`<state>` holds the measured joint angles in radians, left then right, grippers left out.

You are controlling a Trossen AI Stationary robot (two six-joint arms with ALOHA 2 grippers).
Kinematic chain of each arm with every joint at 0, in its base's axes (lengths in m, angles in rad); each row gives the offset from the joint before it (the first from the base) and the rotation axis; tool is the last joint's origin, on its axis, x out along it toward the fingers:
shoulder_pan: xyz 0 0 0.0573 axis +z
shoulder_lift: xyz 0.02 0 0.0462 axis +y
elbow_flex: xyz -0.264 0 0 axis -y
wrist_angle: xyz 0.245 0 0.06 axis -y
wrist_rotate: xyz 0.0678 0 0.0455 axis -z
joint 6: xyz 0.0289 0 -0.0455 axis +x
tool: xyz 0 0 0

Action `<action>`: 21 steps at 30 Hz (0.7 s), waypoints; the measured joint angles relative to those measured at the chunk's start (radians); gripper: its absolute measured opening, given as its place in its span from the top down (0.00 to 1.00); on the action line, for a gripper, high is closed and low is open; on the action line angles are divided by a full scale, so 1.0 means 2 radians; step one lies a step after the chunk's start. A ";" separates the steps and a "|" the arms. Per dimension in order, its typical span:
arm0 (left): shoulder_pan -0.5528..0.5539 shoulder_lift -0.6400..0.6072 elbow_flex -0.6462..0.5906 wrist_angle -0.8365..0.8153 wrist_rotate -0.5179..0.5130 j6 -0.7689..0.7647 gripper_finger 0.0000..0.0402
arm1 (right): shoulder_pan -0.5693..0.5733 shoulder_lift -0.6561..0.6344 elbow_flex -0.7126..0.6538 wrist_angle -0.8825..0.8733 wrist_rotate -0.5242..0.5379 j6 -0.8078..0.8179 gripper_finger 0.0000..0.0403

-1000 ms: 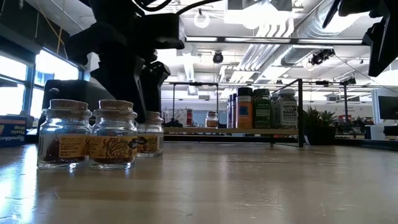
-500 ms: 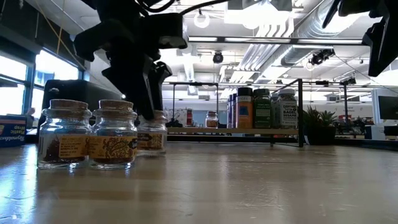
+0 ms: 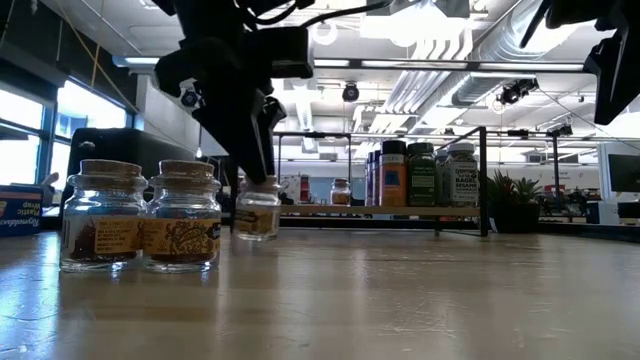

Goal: Shelf spices
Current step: Put the brown seasoning bottle on the shelf and align it with the other brown seasoning bottle

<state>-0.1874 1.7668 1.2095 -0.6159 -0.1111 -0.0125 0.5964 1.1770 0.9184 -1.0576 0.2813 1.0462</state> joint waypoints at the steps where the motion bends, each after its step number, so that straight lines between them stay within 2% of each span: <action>1: -0.001 0.000 0.000 0.000 -0.002 0.003 0.66 | 0.000 0.000 0.000 0.000 0.000 0.000 0.40; 6: 0.000 0.000 0.008 -0.022 -0.002 0.004 0.67 | 0.000 0.000 0.000 0.000 0.000 0.000 0.40; 11: 0.022 0.000 0.065 -0.063 -0.002 0.012 0.68 | 0.000 0.000 0.000 0.000 0.012 0.000 0.40; 16: 0.083 -0.001 0.125 -0.063 -0.002 0.012 0.70 | 0.000 0.000 0.000 0.000 0.027 0.000 0.40; 21: 0.170 0.012 0.156 -0.051 -0.006 0.013 0.72 | 0.000 0.000 0.000 0.000 0.027 0.005 0.40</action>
<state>0.1518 1.7900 1.5214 -0.7180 -0.1224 0.0145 0.5964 1.1770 0.9184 -1.0569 0.3344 1.0559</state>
